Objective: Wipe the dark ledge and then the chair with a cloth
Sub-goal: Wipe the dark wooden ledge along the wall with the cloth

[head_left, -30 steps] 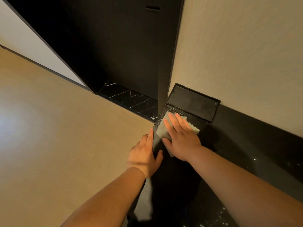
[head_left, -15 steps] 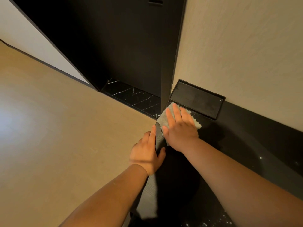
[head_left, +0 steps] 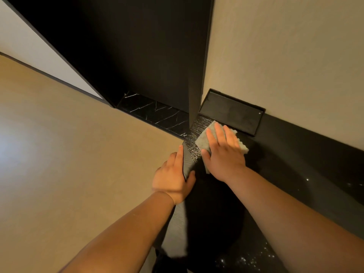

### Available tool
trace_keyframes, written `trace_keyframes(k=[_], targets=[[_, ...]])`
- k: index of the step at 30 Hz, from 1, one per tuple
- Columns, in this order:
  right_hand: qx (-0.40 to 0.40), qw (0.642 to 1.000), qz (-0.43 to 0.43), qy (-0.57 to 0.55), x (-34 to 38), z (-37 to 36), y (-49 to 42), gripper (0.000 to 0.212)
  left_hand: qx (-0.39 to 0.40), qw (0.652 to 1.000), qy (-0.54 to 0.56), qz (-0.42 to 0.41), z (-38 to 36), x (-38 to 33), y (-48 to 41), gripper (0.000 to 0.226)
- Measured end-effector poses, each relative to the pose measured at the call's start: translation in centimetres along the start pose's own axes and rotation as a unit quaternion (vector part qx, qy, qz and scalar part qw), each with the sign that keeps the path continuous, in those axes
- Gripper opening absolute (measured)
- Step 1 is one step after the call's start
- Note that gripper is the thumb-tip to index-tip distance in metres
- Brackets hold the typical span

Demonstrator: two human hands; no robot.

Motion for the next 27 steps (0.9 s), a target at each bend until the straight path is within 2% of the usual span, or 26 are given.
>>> trace_keyframes(k=[5,10,14,18,23,27], targets=[[0.01,1.0,0.01,0.003,1.8,-0.2,-1.2,0.083,-0.009,1.0,0.009,-0.01,0.2,-0.2,0.3,0.094],[-0.001,0.995,0.09,0.036,-0.6,-0.2,1.1,0.082,-0.018,1.0,0.003,-0.016,0.4,-0.3,0.5,0.093],[-0.034,0.998,0.03,0.031,-3.6,-0.6,2.6,0.08,-0.027,1.0,-0.004,-0.011,0.3,-0.2,0.4,0.094],[-0.041,0.998,-0.05,-0.011,-2.1,-1.3,2.1,0.078,-0.025,1.0,-0.008,-0.009,0.1,-0.1,0.1,0.094],[-0.031,0.998,-0.046,-0.032,-3.3,-2.2,3.1,0.078,-0.017,1.0,0.002,-0.001,0.0,-0.1,0.2,0.093],[-0.035,0.99,-0.111,-0.075,-5.1,-2.5,4.5,0.079,-0.012,1.0,0.008,0.0,0.1,0.0,0.1,0.093]])
Point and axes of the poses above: each hand's wrist, its own y-axis away from the middle knuckle, its own z-axis out of the back of the hand, x = y × z, the point moved 5 cm from there along -y, towards the middle knuckle, and after that the axes turned 14 degrees about x, right-handed, at the moved point
